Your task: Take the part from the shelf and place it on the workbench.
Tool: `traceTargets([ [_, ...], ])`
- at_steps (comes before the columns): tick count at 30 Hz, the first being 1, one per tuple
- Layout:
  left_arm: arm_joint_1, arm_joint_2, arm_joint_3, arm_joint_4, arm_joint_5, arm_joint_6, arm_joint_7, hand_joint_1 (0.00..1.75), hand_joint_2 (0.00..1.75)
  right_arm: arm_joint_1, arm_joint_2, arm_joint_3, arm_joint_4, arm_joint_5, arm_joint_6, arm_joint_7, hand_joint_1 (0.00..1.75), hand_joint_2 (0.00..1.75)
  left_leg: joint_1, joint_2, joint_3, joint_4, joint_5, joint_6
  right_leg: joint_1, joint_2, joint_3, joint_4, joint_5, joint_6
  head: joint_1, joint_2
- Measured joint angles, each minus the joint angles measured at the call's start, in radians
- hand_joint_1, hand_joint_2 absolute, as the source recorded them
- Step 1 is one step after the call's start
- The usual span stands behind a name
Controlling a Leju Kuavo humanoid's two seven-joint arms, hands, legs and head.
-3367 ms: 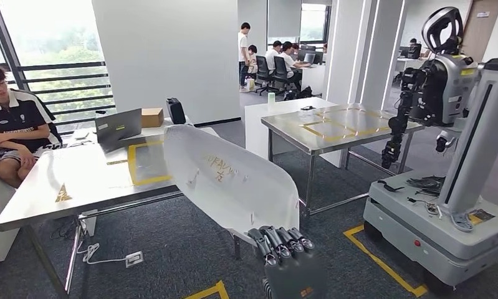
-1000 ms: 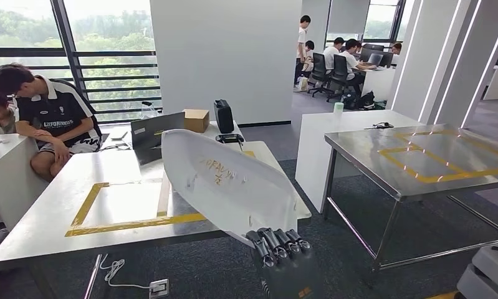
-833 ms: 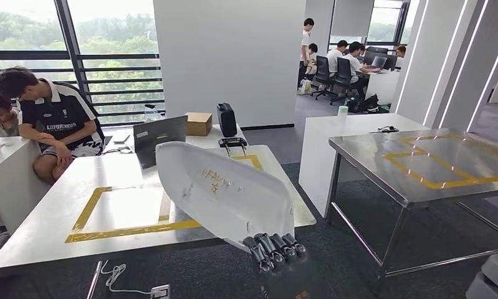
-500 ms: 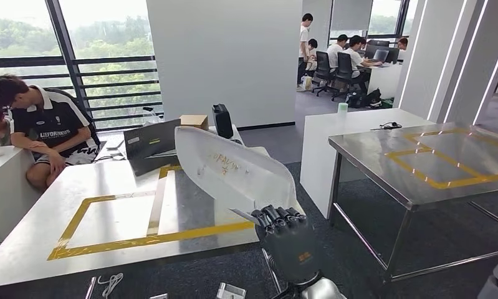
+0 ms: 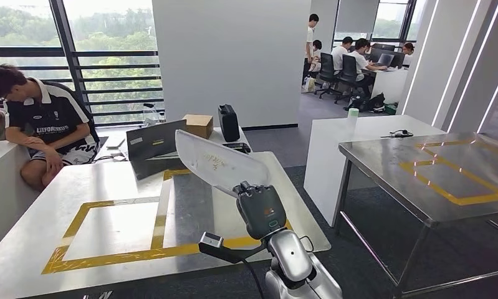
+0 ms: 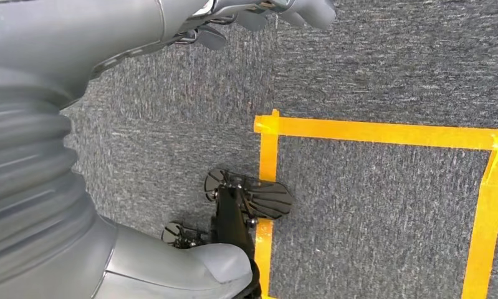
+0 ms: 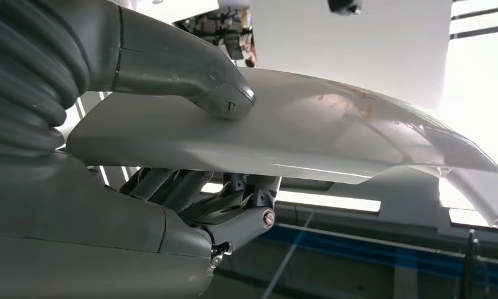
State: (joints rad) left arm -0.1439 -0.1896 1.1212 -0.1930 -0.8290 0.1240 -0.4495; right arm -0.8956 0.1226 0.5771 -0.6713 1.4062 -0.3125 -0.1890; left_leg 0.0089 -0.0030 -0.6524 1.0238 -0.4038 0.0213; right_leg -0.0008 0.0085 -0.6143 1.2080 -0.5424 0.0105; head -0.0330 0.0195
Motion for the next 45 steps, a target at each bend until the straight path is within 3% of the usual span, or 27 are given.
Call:
traceTargets([
  [2, 0.000, -0.002, 0.000, 0.000, -0.003, 0.000, 0.009, 0.00, 1.75, -0.015, 0.011, -0.013, 0.063, -0.017, 0.006, -0.013, 1.75, 1.75, 0.000, -0.005, 0.021, 0.000, -0.020, 0.003, 0.000, 0.000, -0.078, 0.089, -0.053, 0.005, 0.000, 0.000],
  [3, 0.000, -0.003, 0.000, 0.000, -0.005, 0.000, 0.012, 0.00, 1.75, -0.020, 0.015, -0.020, 0.093, -0.023, 0.013, -0.016, 1.75, 1.75, -0.001, -0.007, 0.034, 0.000, -0.030, 0.003, 0.000, 0.000, -0.103, 0.098, -0.071, 0.005, 0.000, 0.000],
  [4, 0.001, -0.004, 0.000, 0.000, -0.007, 0.000, 0.015, 0.00, 1.75, -0.026, 0.019, -0.026, 0.118, -0.028, 0.021, -0.019, 1.75, 1.75, -0.001, -0.010, 0.047, 0.000, -0.041, 0.002, 0.000, 0.000, -0.113, 0.076, -0.068, 0.002, 0.000, 0.000],
  [5, 0.002, -0.006, 0.000, 0.000, -0.008, 0.001, 0.018, 0.00, 1.75, -0.031, 0.023, -0.032, 0.140, -0.033, 0.030, -0.022, 1.75, 1.75, -0.003, -0.011, 0.061, 0.000, -0.051, 0.001, 0.002, 0.000, -0.108, 0.028, -0.038, -0.004, 0.000, 0.000],
  [7, 0.002, -0.011, 0.000, 0.001, -0.009, 0.002, 0.020, 0.00, 1.75, -0.043, 0.031, -0.040, 0.177, -0.042, 0.042, -0.029, 1.75, 1.75, -0.005, -0.013, 0.084, 0.000, -0.072, -0.004, 0.010, -0.002, -0.079, -0.104, 0.066, -0.019, 0.000, 0.000],
  [8, 0.001, -0.014, 0.000, 0.002, -0.010, 0.003, 0.022, 0.00, 1.75, -0.048, 0.036, -0.043, 0.193, -0.046, 0.047, -0.032, 1.75, 1.75, -0.007, -0.014, 0.094, 0.000, -0.083, -0.008, 0.015, -0.001, -0.066, -0.151, 0.098, -0.025, 0.000, 0.000],
  [9, 0.001, -0.016, 0.000, 0.002, -0.010, 0.004, 0.023, 0.00, 1.75, -0.051, 0.040, -0.047, 0.207, -0.051, 0.051, -0.035, 1.75, 1.75, -0.007, -0.015, 0.104, 0.002, -0.089, -0.014, 0.019, 0.001, -0.055, -0.180, 0.114, -0.031, 0.000, 0.000],
  [12, 0.003, -0.021, 0.000, 0.004, -0.010, 0.008, 0.026, 0.00, 1.75, -0.057, 0.054, -0.058, 0.236, -0.061, 0.057, -0.042, 1.75, 1.75, -0.007, -0.015, 0.121, 0.027, -0.096, -0.032, 0.017, 0.006, -0.019, -0.200, 0.116, -0.046, 0.001, 0.000],
  [14, 0.003, -0.022, 0.000, 0.005, -0.010, 0.011, 0.028, 0.00, 1.75, -0.062, 0.063, -0.060, 0.250, -0.063, 0.059, -0.049, 1.75, 1.75, -0.006, -0.012, 0.092, 0.091, -0.114, -0.041, 0.013, 0.004, 0.008, -0.202, 0.116, -0.056, 0.000, 0.000],
  [17, 0.005, -0.023, 0.000, 0.006, -0.011, 0.012, 0.029, 0.00, 1.75, -0.058, 0.072, -0.060, 0.270, -0.063, 0.067, -0.052, 1.75, 1.75, -0.003, -0.008, -0.018, 0.246, -0.174, -0.050, 0.013, 0.004, 0.032, -0.202, 0.094, -0.062, -0.002, 0.000],
  [18, 0.007, -0.023, 0.000, 0.007, -0.012, 0.012, 0.030, 0.00, 1.75, -0.054, 0.073, -0.060, 0.276, -0.063, 0.069, -0.052, 1.75, 1.75, -0.002, -0.008, -0.046, 0.266, -0.190, -0.052, 0.012, 0.005, 0.042, -0.202, 0.084, -0.061, -0.003, 0.000],
  [19, 0.010, -0.023, 0.000, 0.007, -0.012, 0.012, 0.031, 0.00, 1.75, -0.050, 0.073, -0.060, 0.281, -0.063, 0.071, -0.052, 1.75, 1.75, 0.000, -0.007, -0.060, 0.256, -0.188, -0.053, 0.011, 0.006, 0.054, -0.202, 0.074, -0.059, -0.002, 0.000],
  [20, 0.012, -0.023, 0.000, 0.007, -0.013, 0.012, 0.031, 0.00, 1.75, -0.047, 0.073, -0.060, 0.286, -0.064, 0.071, -0.052, 1.75, 1.75, 0.001, -0.005, -0.059, 0.216, -0.163, -0.055, 0.010, 0.006, 0.067, -0.201, 0.062, -0.056, -0.002, 0.000],
  [22, 0.014, -0.023, 0.000, 0.008, -0.016, 0.012, 0.032, 0.00, 1.75, -0.045, 0.073, -0.061, 0.294, -0.067, 0.071, -0.052, 1.75, 1.75, 0.004, -0.001, -0.038, 0.090, -0.059, -0.058, 0.007, 0.008, 0.092, -0.195, 0.037, -0.047, -0.003, 0.000],
  [24, 0.014, -0.025, 0.000, 0.009, -0.019, 0.011, 0.033, 0.00, 1.75, -0.043, 0.073, -0.063, 0.300, -0.072, 0.069, -0.052, 1.75, 1.75, 0.004, 0.003, -0.018, 0.016, -0.002, -0.046, 0.009, 0.009, 0.104, -0.194, 0.014, -0.034, -0.004, 0.000],
  [27, 0.012, -0.029, -0.001, 0.010, -0.023, 0.010, 0.032, 0.00, 1.75, -0.038, 0.070, -0.068, 0.307, -0.077, 0.067, -0.051, 1.75, 1.75, 0.004, 0.002, -0.001, 0.009, -0.006, -0.018, 0.011, 0.009, 0.115, -0.182, 0.002, -0.017, -0.002, 0.000],
  [29, 0.008, -0.031, -0.001, 0.010, -0.024, 0.010, 0.030, 0.00, 1.75, -0.035, 0.067, -0.071, 0.309, -0.078, 0.062, -0.049, 1.75, 1.75, 0.006, 0.001, 0.015, 0.009, -0.016, -0.005, 0.009, 0.006, 0.089, -0.125, -0.006, -0.008, 0.000, 0.000],
  [32, 0.003, -0.032, -0.001, 0.010, -0.029, 0.010, 0.029, 0.00, 1.75, -0.018, 0.057, -0.075, 0.313, -0.081, 0.053, -0.048, 1.75, 1.75, 0.004, 0.000, 0.036, 0.009, -0.039, 0.005, 0.005, 0.004, -0.035, 0.045, -0.058, 0.005, 0.001, 0.000],
  [34, 0.003, -0.032, -0.001, 0.010, -0.030, 0.010, 0.030, 0.00, 1.75, 0.003, 0.047, -0.079, 0.317, -0.086, 0.049, -0.050, 1.75, 1.75, 0.002, -0.002, 0.056, 0.009, -0.057, 0.007, 0.003, 0.003, -0.093, 0.076, -0.073, 0.005, 0.002, 0.000],
  [35, 0.003, -0.032, -0.001, 0.010, -0.030, 0.010, 0.030, 0.00, 1.75, 0.011, 0.041, -0.082, 0.318, -0.090, 0.046, -0.051, 1.75, 1.75, 0.000, -0.004, 0.068, 0.009, -0.066, 0.007, 0.004, 0.003, -0.100, 0.044, -0.049, 0.001, 0.002, 0.000],
  [37, 0.003, -0.033, -0.001, 0.010, -0.029, 0.010, 0.029, 0.00, 1.75, 0.019, 0.030, -0.088, 0.319, -0.101, 0.036, -0.053, 1.75, 1.75, -0.005, -0.005, 0.093, 0.009, -0.085, 0.006, 0.011, 0.002, -0.080, -0.083, 0.054, -0.018, 0.002, 0.000],
  [39, 0.001, -0.035, -0.001, 0.011, -0.029, 0.010, 0.028, 0.00, 1.75, 0.022, 0.021, -0.096, 0.319, -0.112, 0.026, -0.056, 1.75, 1.75, -0.008, -0.006, 0.112, 0.007, -0.104, -0.002, 0.022, 0.003, -0.055, -0.171, 0.116, -0.035, 0.002, 0.000],
  [41, -0.001, -0.037, -0.001, 0.011, -0.029, 0.010, 0.027, 0.00, 1.75, 0.026, 0.013, -0.105, 0.319, -0.119, 0.020, -0.062, 1.75, 1.75, -0.007, -0.008, 0.125, 0.013, -0.110, -0.014, 0.026, 0.005, -0.039, -0.191, 0.119, -0.043, 0.002, 0.000],
  [43, -0.002, -0.039, -0.001, 0.011, -0.029, 0.010, 0.027, 0.00, 1.75, 0.026, 0.008, -0.112, 0.318, -0.120, 0.017, -0.067, 1.75, 1.75, -0.006, -0.006, 0.119, 0.046, -0.108, -0.024, 0.021, 0.006, -0.012, -0.205, 0.127, -0.048, 0.002, 0.000],
  [45, -0.003, -0.040, -0.001, 0.010, -0.029, 0.010, 0.026, 0.00, 1.75, 0.026, 0.005, -0.115, 0.317, -0.121, 0.016, -0.069, 1.75, 1.75, -0.005, -0.004, 0.071, 0.127, -0.121, -0.033, 0.016, 0.005, 0.012, -0.209, 0.119, -0.054, 0.002, 0.000],
])
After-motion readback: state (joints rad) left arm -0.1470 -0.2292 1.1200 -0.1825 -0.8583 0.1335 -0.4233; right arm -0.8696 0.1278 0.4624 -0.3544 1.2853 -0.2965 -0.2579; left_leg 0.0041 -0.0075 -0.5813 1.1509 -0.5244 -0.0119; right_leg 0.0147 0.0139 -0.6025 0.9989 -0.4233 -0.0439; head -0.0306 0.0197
